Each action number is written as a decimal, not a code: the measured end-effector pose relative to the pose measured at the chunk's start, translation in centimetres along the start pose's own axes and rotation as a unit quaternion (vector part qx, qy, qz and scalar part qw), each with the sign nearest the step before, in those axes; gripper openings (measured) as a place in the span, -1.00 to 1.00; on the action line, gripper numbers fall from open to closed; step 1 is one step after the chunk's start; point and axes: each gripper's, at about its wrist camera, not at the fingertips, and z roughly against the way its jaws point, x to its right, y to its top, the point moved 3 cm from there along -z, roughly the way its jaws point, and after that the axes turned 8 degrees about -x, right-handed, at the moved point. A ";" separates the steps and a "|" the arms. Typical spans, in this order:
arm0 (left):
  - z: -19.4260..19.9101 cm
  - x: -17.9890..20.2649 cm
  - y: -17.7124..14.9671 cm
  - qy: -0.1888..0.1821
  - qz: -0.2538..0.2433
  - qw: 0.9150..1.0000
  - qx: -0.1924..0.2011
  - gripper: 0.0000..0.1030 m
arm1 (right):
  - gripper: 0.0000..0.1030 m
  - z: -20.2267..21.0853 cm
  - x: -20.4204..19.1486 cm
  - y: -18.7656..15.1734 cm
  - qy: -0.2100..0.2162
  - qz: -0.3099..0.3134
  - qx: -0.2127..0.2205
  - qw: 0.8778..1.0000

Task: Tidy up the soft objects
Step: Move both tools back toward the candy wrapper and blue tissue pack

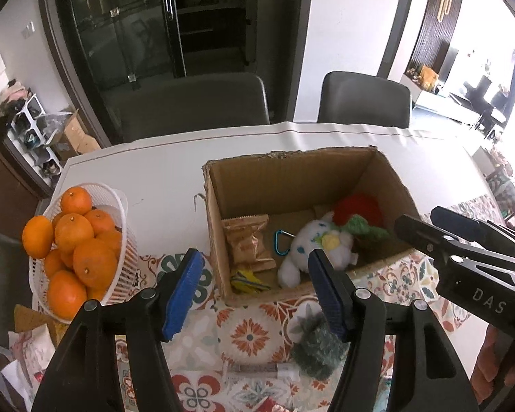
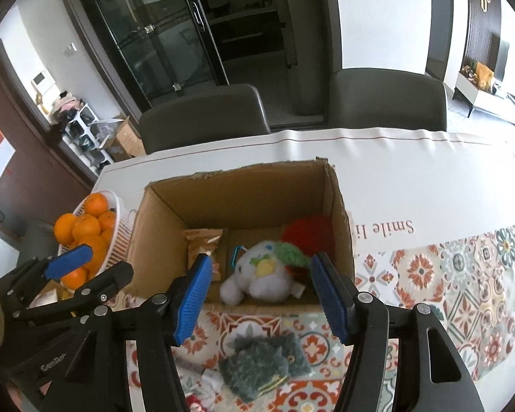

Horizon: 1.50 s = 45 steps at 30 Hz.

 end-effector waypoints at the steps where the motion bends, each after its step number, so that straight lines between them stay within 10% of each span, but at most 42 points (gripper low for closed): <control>1: 0.3 0.1 -0.3 -0.001 0.000 1.000 0.001 0.23 | 0.19 0.3 0.0 -0.3 -0.001 -0.002 0.002 1.000; 23: 2.1 1.5 -10.7 -0.015 0.031 0.999 -0.016 0.29 | 0.37 3.5 1.8 -10.8 -0.044 -0.061 0.003 0.997; 45: -4.8 0.7 -20.0 0.013 0.122 0.981 -0.147 0.29 | 0.44 -1.4 5.8 -21.3 -0.113 -0.189 -0.106 0.970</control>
